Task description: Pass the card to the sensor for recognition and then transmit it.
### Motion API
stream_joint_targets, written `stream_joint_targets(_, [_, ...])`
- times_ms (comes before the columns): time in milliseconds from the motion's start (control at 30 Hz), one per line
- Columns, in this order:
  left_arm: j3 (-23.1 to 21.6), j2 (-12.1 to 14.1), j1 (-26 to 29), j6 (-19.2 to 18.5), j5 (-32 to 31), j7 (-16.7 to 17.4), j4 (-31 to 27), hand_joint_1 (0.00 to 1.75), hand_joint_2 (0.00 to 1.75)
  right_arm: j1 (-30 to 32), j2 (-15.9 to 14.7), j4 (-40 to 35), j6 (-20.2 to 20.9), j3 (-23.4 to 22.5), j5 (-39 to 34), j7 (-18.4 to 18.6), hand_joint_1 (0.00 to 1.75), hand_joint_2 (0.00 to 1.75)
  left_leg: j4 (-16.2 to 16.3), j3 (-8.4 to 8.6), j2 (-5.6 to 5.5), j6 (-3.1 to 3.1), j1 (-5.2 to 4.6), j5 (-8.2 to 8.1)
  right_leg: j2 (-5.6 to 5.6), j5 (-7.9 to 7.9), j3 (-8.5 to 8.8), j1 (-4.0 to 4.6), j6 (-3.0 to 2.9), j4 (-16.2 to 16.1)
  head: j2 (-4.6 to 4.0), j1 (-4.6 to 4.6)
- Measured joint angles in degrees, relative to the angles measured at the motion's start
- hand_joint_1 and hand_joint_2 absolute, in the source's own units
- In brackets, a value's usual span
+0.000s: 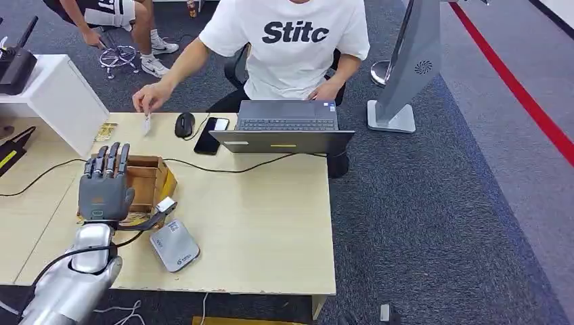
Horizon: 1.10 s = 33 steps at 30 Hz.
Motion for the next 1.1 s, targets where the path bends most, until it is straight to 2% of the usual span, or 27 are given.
stream_joint_targets(267, [1.01,0.9,2.01,0.0,0.0,0.22,-3.54,0.0,1.75,0.08,0.0,0.0,0.02,-0.15,-0.02,-0.44,0.0,1.75,0.0,0.0,0.0,0.0,0.0,0.0,0.0,0.0,-0.01,0.0,0.0,0.0,0.0,0.0])
stream_joint_targets(400, [1.7,1.73,4.88,0.0,0.0,-0.2,-7.46,0.0,1.75,0.25,0.0,0.0,0.24,-0.68,-0.33,-1.05,0.0,1.75,0.0,0.0,0.01,-0.01,0.0,0.0,0.03,0.0,-0.02,0.0,0.0,0.0,0.0,0.02])
stream_joint_targets(500, [1.03,3.26,8.28,0.02,-0.02,3.85,-11.66,0.0,1.75,0.67,-0.02,0.0,0.48,-1.38,-0.59,-1.9,0.0,1.75,0.0,-0.03,0.02,-0.01,0.01,-0.01,0.05,-0.01,-0.07,0.0,0.0,-0.01,0.0,0.02])
stream_joint_targets(533, [0.9,3.43,9.78,0.02,-0.02,3.78,-14.04,0.0,1.75,0.85,-0.04,0.0,0.41,-1.64,-0.61,-2.12,0.0,1.75,0.0,-0.03,0.02,-0.02,-0.01,-0.02,0.04,-0.01,-0.08,0.0,0.0,-0.01,0.0,-0.02])
stream_joint_targets(600, [1.42,2.27,12.56,0.04,-0.02,-0.4,-18.3,0.0,1.75,1.13,-0.09,0.0,0.37,-1.95,-0.59,-2.34,0.0,1.75,0.0,-0.07,-0.01,0.01,-0.02,-0.04,-0.02,-0.03,-0.08,0.0,0.02,-0.04,0.0,0.0])
stream_joint_targets(667, [3.21,-0.27,15.03,0.04,-0.02,-7.38,-22.11,0.0,1.75,1.24,-0.15,0.0,0.46,-2.29,-0.26,-2.58,0.0,1.75,0.0,-0.13,-0.01,0.01,-0.04,-0.04,-0.03,-0.03,-0.1,0.0,0.03,-0.06,0.0,0.04])
stream_joint_targets(733, [5.22,-2.96,16.83,0.04,0.0,-12.08,-25.13,0.0,1.75,1.38,-0.22,0.0,0.5,-2.73,-0.28,-2.73,0.0,1.75,0.0,-0.13,0.01,0.03,-0.07,-0.06,0.0,-0.01,-0.11,-0.01,0.06,-0.06,0.0,0.07])
stream_joint_targets(967, [11.45,-11.11,21.34,0.04,0.02,-22.0,-30.51,0.0,1.75,1.91,-0.5,0.0,0.5,-3.58,-0.5,-3.1,0.0,1.75,0.0,-0.13,0.0,0.08,-0.06,-0.09,-0.03,0.0,-0.11,-0.05,0.07,-0.06,0.0,0.04])
stream_joint_targets(1100, [14.95,-15.61,23.09,0.02,0.02,-24.2,-30.84,0.0,1.75,2.09,-0.57,0.0,0.52,-4.33,-0.07,-3.45,0.0,1.75,0.0,-0.14,-0.01,0.08,-0.05,-0.08,-0.03,0.0,-0.11,-0.04,0.07,-0.06,0.0,0.04])
